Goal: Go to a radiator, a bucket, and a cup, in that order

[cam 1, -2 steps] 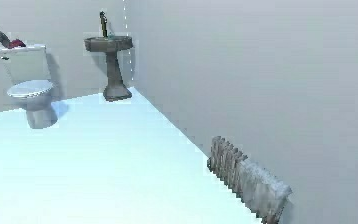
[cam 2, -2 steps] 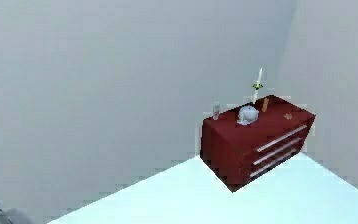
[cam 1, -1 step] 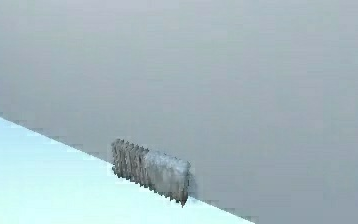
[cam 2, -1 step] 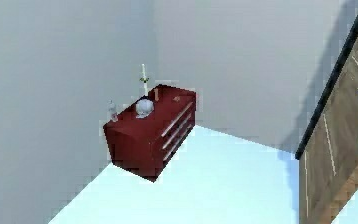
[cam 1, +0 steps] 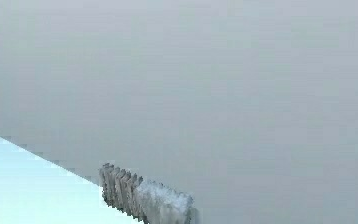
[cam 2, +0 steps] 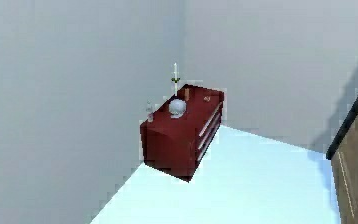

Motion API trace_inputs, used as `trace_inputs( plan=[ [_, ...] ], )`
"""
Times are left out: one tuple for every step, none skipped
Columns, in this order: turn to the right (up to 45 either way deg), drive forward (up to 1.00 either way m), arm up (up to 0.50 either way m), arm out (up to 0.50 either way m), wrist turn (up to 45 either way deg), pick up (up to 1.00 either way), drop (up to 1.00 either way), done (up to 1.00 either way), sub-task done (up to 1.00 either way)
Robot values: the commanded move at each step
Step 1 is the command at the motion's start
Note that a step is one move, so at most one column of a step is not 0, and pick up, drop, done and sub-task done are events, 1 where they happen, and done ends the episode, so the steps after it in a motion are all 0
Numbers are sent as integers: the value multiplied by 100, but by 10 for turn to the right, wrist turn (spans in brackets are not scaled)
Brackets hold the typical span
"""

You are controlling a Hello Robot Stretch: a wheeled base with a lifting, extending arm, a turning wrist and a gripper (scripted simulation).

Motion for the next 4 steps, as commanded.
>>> trace_inputs(
  plan=[
    [-150, 0, 0, 0, 0, 0, 0, 0, 0],
    [0, 0, 0, 0, 0, 0, 0, 0, 100],
    [-450, 0, 0, 0, 0, 0, 0, 0, 0],
    [-450, 0, 0, 0, 0, 0, 0, 0, 0]
  ],
)
